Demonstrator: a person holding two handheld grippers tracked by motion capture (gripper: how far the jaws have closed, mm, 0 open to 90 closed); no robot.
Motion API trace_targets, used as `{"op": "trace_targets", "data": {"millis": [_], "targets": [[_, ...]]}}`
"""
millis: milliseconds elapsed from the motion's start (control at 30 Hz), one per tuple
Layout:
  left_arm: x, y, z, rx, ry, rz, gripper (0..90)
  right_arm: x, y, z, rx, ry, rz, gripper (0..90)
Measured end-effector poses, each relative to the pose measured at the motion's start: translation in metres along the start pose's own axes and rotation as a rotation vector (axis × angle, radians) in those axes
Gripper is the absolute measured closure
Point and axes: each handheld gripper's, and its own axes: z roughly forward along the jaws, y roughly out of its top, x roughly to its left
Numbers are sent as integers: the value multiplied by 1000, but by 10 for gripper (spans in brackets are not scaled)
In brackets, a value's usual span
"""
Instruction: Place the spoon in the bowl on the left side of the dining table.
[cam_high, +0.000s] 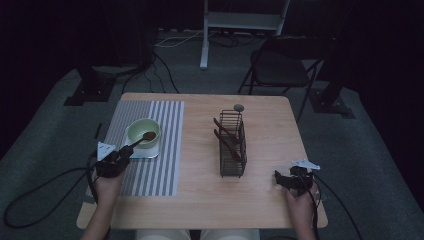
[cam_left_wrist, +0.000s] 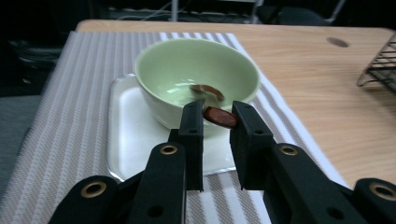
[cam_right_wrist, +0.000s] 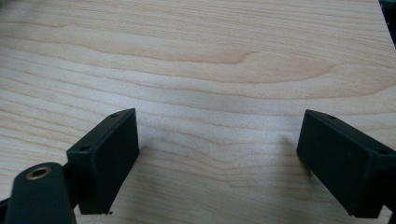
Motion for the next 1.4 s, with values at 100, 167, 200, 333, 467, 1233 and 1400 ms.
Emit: {"op": "trace_targets", "data": {"millis": [100,167,200,333,467,1233,1400], "targets": [[1,-5,1,2,-12,-7,742,0,0,0,0,0,1,121],[1,-6,2,7,-5,-9,699,0,0,0,0,0,1,121],[2,-7,3,16,3,-11,699,0,0,0,1,0,0,121],[2,-9,2,13,2,-12,599,0,0,0,1,0,0,121],[3,-14,-2,12,-2,-34,439,0,0,0,1,0,2,121],[11,-48,-33,92,-42,-42,96,0,0,0,1,0,1,121],[12,-56,-39,112,-32,-37,18,0,0,0,1,0,1,121]]}}
